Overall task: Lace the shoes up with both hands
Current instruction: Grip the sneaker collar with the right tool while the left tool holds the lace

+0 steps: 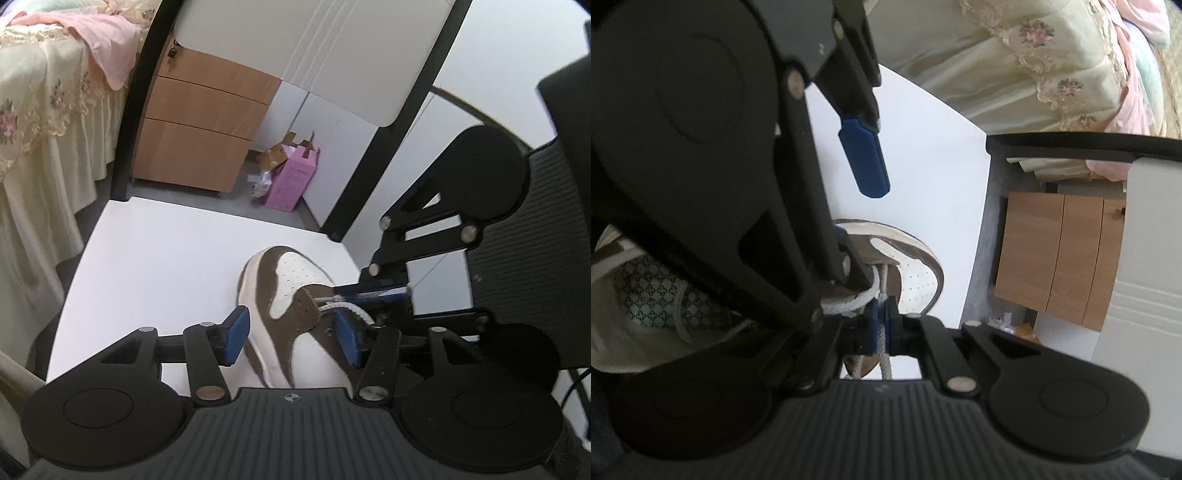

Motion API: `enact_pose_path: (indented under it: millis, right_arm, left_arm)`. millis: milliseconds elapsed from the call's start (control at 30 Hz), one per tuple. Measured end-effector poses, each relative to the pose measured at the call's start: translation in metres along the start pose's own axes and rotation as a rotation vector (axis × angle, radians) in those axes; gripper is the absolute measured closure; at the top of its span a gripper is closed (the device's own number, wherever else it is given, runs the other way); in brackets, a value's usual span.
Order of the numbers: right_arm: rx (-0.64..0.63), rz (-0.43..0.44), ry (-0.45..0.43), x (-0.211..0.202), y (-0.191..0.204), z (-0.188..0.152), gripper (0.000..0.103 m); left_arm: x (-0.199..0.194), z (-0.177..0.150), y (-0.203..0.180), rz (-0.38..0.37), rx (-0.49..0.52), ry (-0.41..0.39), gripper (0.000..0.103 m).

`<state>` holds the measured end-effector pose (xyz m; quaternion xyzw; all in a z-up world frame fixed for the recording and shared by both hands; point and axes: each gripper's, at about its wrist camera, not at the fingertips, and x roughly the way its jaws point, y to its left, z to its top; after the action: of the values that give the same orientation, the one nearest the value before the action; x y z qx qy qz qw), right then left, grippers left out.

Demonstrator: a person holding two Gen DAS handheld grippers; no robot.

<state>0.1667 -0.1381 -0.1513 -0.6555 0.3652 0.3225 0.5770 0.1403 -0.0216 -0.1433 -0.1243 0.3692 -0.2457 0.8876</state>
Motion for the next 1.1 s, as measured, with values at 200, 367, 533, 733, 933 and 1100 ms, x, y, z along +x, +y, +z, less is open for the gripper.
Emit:
enact_pose_path:
  millis: [200, 367, 533, 733, 933, 1100]
  right_arm:
    - [-0.070, -0.065, -0.018, -0.001, 0.003, 0.001, 0.100]
    - [-0.118, -0.088, -0.015, -0.002, 0.006, 0.002, 0.100]
    - [-0.184, -0.101, 0.006, 0.003, 0.012, 0.004, 0.100]
    - [-0.230, -0.101, 0.031, 0.009, 0.018, 0.012, 0.100]
    - [-0.243, -0.092, 0.040, 0.011, 0.016, 0.018, 0.100]
    - [-0.255, -0.091, 0.048, 0.011, 0.016, 0.022, 0.100]
  left_arm:
    - [0.003, 0.002, 0.014, 0.014, -0.104, 0.030, 0.044]
    - [0.003, 0.002, 0.018, 0.041, -0.121, 0.029, 0.043]
    - [0.002, 0.002, 0.022, 0.035, -0.150, 0.036, 0.043]
    - [0.001, 0.002, 0.024, 0.031, -0.162, 0.041, 0.043]
    - [-0.002, 0.003, 0.028, 0.019, -0.193, 0.046, 0.044]
    - [-0.001, 0.003, 0.031, 0.015, -0.212, 0.050, 0.044]
